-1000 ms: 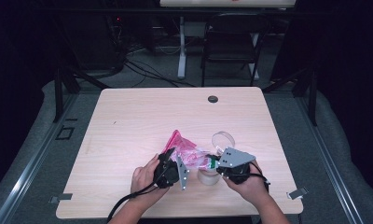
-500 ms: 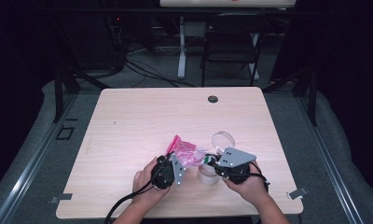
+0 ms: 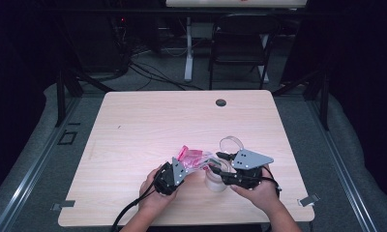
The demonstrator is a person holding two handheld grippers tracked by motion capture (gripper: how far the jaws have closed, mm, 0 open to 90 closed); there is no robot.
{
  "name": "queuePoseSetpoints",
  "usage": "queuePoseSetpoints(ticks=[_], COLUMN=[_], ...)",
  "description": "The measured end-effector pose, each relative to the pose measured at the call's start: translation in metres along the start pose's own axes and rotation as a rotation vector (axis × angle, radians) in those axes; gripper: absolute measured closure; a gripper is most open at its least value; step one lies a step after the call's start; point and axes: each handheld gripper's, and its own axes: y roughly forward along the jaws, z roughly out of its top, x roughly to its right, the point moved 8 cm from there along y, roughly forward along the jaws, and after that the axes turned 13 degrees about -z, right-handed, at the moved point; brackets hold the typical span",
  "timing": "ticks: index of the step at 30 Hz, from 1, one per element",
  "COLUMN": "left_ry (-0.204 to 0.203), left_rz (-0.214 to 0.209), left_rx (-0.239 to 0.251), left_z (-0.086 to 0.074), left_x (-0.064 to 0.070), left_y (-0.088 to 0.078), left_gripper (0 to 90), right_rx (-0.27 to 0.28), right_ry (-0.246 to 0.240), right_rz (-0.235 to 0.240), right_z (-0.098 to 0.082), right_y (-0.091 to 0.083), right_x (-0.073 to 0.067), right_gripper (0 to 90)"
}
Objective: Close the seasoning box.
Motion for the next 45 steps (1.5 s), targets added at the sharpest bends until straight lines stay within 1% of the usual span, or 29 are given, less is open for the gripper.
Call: queuePoseSetpoints(ticks=[3,5,7,10,14,17,19,25,30,33,34,36,40,42,45], left_ry=[-0.027,-0.059,-0.087,-0.122,-0.148,-0.178,-0.195,-0.233,-0.242,-0.240,-0.253,-0.262,-0.284,-0.293,-0.318], left_rz=[-0.033,-0.061,-0.089,-0.118,-0.145,-0.176,-0.198,-0.224,-0.217,-0.208,-0.204,-0.189,-0.155,-0.134,-0.111], left_rx=[0.005,0.009,0.014,0.025,0.029,0.045,0.046,0.059,0.065,0.067,0.076,0.082,0.100,0.102,0.102], left_z=[-0.002,-0.003,-0.005,-0.007,-0.009,-0.010,-0.012,-0.016,-0.017,-0.017,-0.017,-0.017,-0.021,-0.026,-0.035], left_x=[-0.001,-0.001,-0.001,-0.002,-0.002,-0.003,-0.004,-0.006,-0.010,-0.015,-0.016,-0.023,-0.037,-0.044,-0.054], left_y=[0.002,0.003,0.004,0.006,0.007,0.008,0.008,0.008,0.006,0.002,0.000,-0.005,-0.019,-0.026,-0.035], left_gripper=[69.0,69.0,69.1,69.2,69.3,69.4,69.5,69.7,69.7,69.8,69.8,69.8,69.8,69.8,69.7], right_rx=[0.006,0.009,0.012,0.019,0.023,0.022,0.021,0.023,0.021,0.026,0.028,0.023,0.022,0.023,0.023], right_ry=[0.011,0.021,0.030,0.043,0.048,0.054,0.063,0.074,0.077,0.081,0.082,0.081,0.084,0.083,0.081], right_rz=[-0.006,-0.002,-0.008,-0.007,-0.009,-0.009,-0.010,-0.014,-0.015,-0.017,-0.019,-0.018,-0.020,-0.025,-0.029], right_z=[0.001,0.002,0.003,0.004,0.004,0.004,0.003,0.003,0.002,0.003,0.003,0.002,0.001,0.002,0.001], right_y=[0.000,-0.001,-0.001,-0.002,-0.003,-0.003,-0.003,-0.004,-0.004,-0.004,-0.005,-0.005,-0.006,-0.006,-0.006], right_x=[0.000,0.000,0.001,0.002,0.002,0.002,0.004,0.006,0.007,0.007,0.008,0.008,0.009,0.010,0.011], right_gripper=[48.9,47.8,47.1,46.2,45.4,45.3,45.3,45.3,45.3,45.4,45.4,47.1,47.6,47.0,46.3])
